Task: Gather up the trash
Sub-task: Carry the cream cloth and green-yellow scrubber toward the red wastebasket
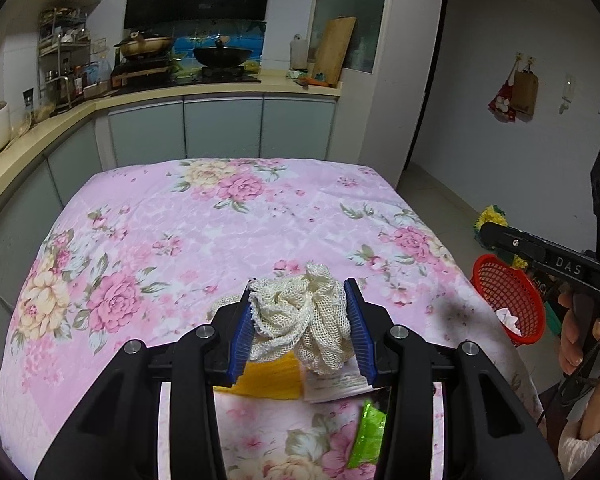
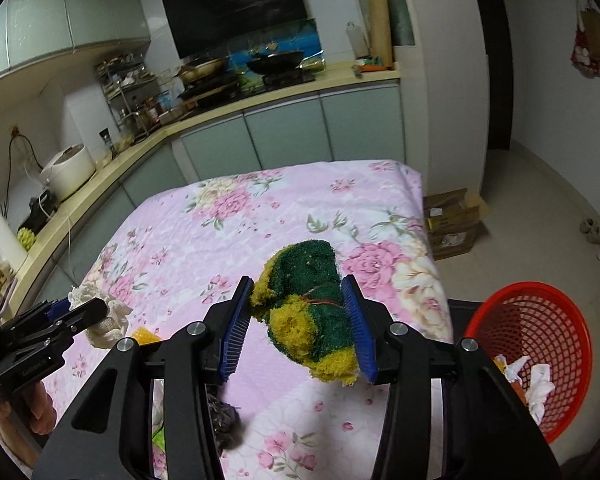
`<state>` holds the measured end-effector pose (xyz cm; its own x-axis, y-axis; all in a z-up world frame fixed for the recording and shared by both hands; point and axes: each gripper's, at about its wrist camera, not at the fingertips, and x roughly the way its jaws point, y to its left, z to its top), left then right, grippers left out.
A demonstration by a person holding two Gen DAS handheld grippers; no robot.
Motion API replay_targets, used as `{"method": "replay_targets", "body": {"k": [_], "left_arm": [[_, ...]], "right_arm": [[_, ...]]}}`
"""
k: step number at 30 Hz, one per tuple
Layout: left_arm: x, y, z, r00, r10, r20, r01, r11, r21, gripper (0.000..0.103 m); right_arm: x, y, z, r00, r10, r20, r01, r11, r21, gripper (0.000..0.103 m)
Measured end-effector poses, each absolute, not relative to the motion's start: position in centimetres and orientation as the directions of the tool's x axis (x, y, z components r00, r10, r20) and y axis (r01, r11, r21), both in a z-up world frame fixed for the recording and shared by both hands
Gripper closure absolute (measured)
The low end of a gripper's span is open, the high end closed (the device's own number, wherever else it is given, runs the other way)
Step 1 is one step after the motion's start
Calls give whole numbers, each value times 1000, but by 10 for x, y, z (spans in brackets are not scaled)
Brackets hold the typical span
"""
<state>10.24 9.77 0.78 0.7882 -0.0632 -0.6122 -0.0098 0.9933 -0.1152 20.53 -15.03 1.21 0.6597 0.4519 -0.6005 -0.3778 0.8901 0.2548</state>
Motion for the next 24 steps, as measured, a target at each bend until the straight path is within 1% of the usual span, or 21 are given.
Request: {"method": "replay_targets", "body": {"k": [10, 24], "left_arm": [[113, 67, 23, 802, -109, -588, 58, 993, -106, 62], [133, 5, 39, 803, -217, -555, 195, 976, -98, 62]], "right_arm": [[192, -180, 21, 705, 412, -577, -312, 911, 270, 59], [175, -243, 34, 789, 292, -540, -157, 947, 282, 59]]}}
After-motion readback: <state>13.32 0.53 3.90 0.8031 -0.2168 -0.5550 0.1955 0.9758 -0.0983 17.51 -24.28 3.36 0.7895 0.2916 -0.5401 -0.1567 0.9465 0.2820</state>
